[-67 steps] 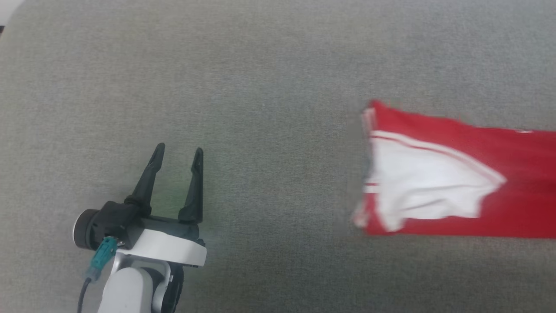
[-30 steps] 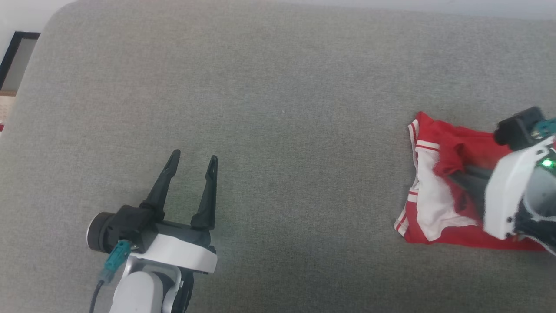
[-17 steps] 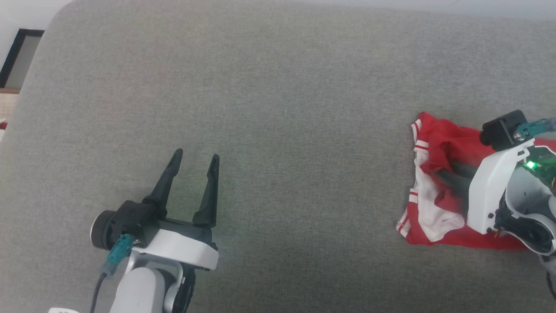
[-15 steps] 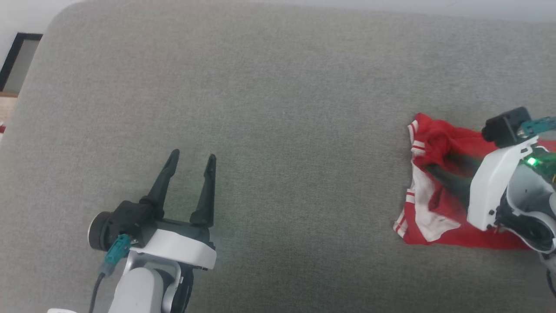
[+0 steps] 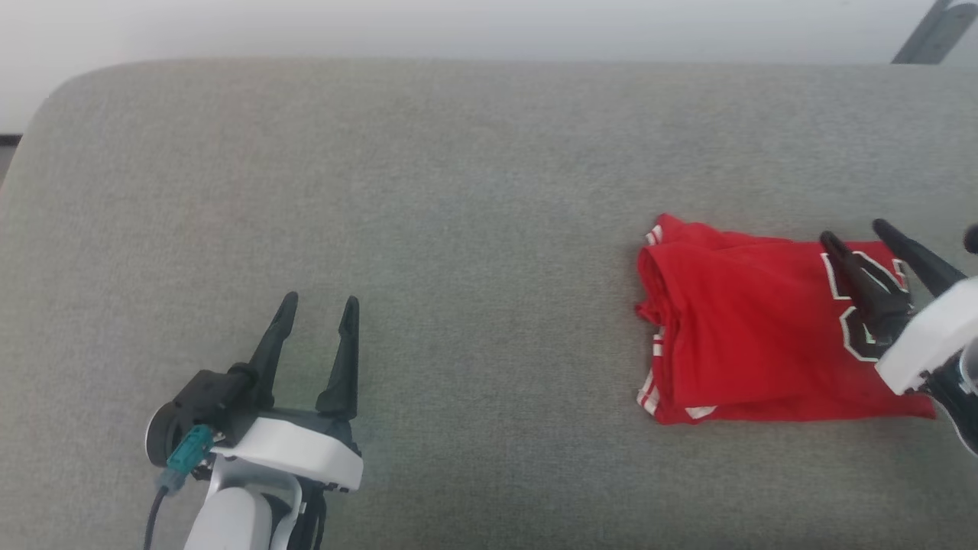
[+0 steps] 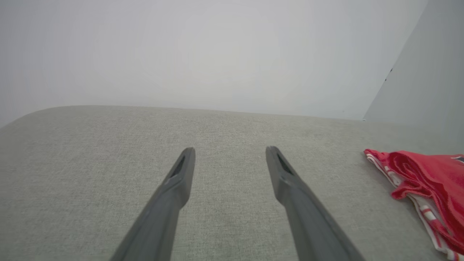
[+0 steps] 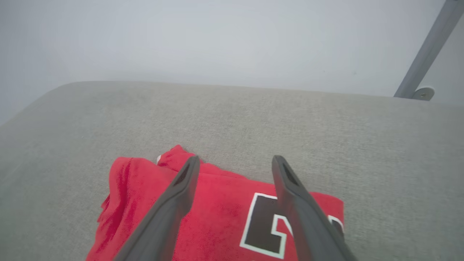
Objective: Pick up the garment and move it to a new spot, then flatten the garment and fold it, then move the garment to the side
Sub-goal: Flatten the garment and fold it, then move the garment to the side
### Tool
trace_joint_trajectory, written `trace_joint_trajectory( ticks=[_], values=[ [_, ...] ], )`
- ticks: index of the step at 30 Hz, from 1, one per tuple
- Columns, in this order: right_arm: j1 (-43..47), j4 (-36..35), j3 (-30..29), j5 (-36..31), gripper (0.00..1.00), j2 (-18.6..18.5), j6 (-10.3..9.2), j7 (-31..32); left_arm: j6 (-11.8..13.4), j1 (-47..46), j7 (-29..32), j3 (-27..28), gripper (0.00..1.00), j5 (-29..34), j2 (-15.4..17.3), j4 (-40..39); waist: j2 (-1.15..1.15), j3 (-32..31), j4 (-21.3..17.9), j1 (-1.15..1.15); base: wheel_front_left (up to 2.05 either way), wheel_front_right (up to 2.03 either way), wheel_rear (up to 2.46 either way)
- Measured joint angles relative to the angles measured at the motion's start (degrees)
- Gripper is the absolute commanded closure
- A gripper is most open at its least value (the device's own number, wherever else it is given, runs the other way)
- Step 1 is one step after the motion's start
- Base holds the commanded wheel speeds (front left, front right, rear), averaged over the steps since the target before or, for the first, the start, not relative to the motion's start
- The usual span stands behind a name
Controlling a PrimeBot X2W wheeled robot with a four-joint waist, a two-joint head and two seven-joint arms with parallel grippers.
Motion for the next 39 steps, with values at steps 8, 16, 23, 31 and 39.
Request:
trace_joint_trajectory(
  ticks=[8,16,23,31,39],
  values=[
    [2.53,7.91,-0.55,-5.24,0.0,1.7,0.0,-13.3,-0.01,1.72,0.0,1.49,0.0,-2.56,0.49,1.54,0.0,-3.4,-2.13,0.0,0.0,0.0,0.0],
    [11.25,3.55,-8.24,-10.53,0.0,4.65,0.0,-14.34,-0.04,6.3,0.0,3.14,0.0,-3.2,1.48,-0.42,0.0,-6.79,-3.52,0.0,0.0,0.0,0.0],
    [19.48,-2.58,-13.83,-13.51,0.0,6.23,0.01,-14.35,-0.04,11.57,0.0,5.54,0.0,-2.01,1.22,-5.59,0.0,-7.08,-3.92,0.0,0.0,0.0,0.0],
    [23.69,-7.25,-19.25,-15.63,0.0,7.69,0.01,-13.79,-0.04,14.78,0.0,6.55,0.0,-1.37,-0.15,-8.13,0.0,-5.93,-3.46,0.0,0.0,0.0,0.0],
    [24.59,-9.53,-21.6,-16.51,0.0,9.0,0.01,-11.67,-0.04,14.25,0.0,5.2,0.0,-1.3,-0.66,-8.04,0.0,-5.9,-2.87,0.0,0.0,0.0,0.0]
  ],
)
